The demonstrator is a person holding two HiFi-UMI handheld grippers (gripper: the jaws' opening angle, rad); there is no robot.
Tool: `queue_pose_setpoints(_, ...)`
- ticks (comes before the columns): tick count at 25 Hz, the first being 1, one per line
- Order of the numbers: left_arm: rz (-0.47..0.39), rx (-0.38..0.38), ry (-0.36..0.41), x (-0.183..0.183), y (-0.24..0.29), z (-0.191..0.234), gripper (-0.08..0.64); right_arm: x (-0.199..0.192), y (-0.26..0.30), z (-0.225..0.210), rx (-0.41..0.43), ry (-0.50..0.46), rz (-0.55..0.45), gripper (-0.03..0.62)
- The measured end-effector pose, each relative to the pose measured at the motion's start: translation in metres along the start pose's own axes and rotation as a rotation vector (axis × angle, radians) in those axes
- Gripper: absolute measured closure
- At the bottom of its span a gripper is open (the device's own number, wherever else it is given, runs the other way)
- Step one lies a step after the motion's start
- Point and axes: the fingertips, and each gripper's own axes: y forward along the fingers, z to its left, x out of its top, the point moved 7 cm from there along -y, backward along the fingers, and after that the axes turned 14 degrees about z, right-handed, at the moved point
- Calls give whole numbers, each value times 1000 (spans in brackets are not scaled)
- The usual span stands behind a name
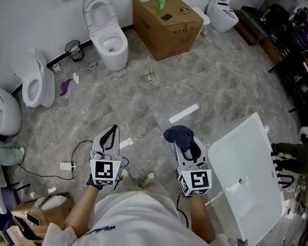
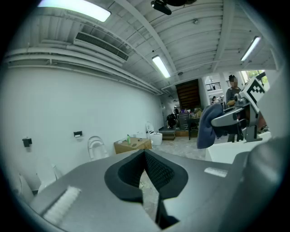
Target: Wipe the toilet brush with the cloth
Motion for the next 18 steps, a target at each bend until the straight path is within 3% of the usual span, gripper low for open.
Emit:
queue_pose_setpoints(4, -5, -24, 91, 15, 10, -42, 561, -10, -7, -32, 10, 10, 6, 419)
queue_pose_setpoints(8, -26, -68, 32, 28, 16, -60, 561, -16, -9, -57, 13, 13, 9, 419)
queue_pose_setpoints(12, -17, -64, 31, 34, 19, -65, 561, -20, -7, -75, 11, 38, 12, 419)
queue_pose_setpoints(18, 19, -58, -30, 29, 54, -40, 561, -15, 23, -94, 2, 73, 35, 416)
